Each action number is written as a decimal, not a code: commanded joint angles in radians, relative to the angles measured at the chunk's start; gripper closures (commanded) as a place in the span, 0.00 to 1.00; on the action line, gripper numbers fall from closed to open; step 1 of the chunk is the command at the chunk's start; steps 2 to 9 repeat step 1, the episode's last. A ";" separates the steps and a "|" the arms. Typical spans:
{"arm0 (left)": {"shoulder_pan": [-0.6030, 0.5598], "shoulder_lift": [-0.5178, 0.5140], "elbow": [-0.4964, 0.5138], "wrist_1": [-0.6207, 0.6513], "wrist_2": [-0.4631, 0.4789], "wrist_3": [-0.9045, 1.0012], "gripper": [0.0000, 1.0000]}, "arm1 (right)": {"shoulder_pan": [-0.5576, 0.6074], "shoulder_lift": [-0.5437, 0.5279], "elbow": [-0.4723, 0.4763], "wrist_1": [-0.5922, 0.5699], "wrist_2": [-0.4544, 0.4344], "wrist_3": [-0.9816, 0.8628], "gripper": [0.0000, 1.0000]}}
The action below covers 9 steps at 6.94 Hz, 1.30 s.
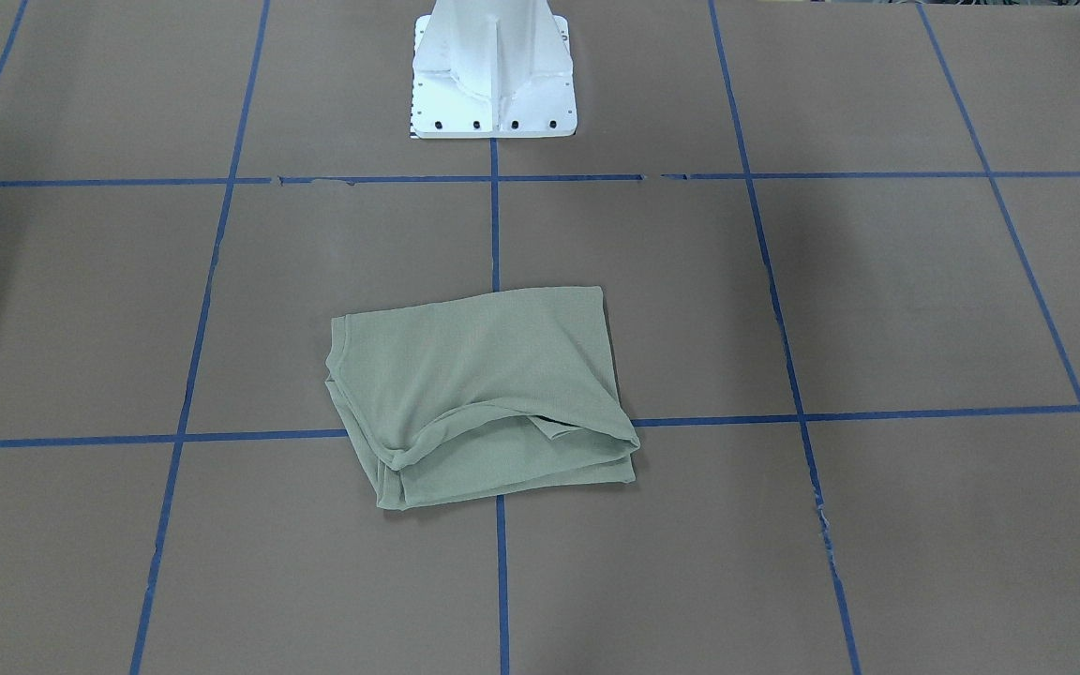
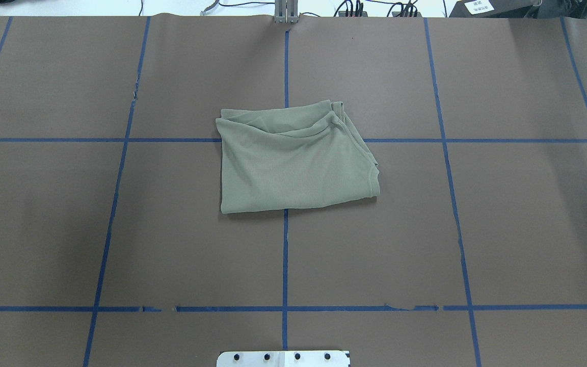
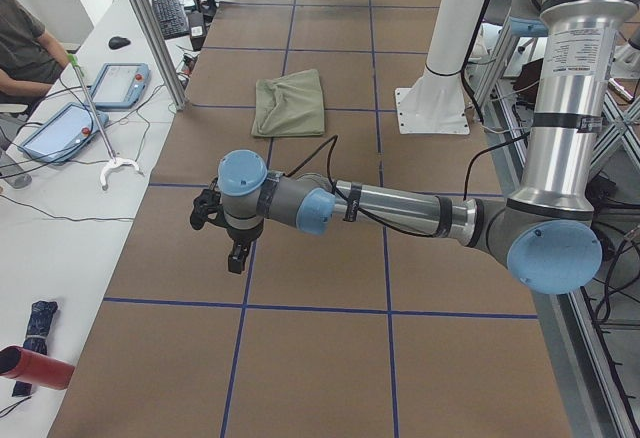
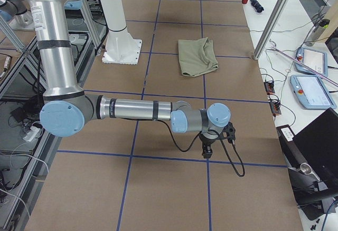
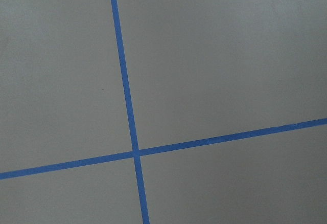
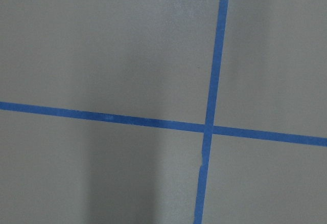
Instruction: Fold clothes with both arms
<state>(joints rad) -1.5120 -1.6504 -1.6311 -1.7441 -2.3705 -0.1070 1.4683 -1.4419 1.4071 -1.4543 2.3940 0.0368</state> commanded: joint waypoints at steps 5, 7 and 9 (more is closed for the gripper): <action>-0.001 -0.002 -0.003 -0.002 -0.001 -0.030 0.00 | 0.001 0.000 0.001 0.000 -0.001 0.000 0.00; -0.001 -0.002 -0.003 -0.002 -0.001 -0.030 0.00 | 0.001 0.000 0.001 0.000 -0.001 0.000 0.00; -0.001 -0.002 -0.003 -0.002 -0.001 -0.030 0.00 | 0.001 0.000 0.001 0.000 -0.001 0.000 0.00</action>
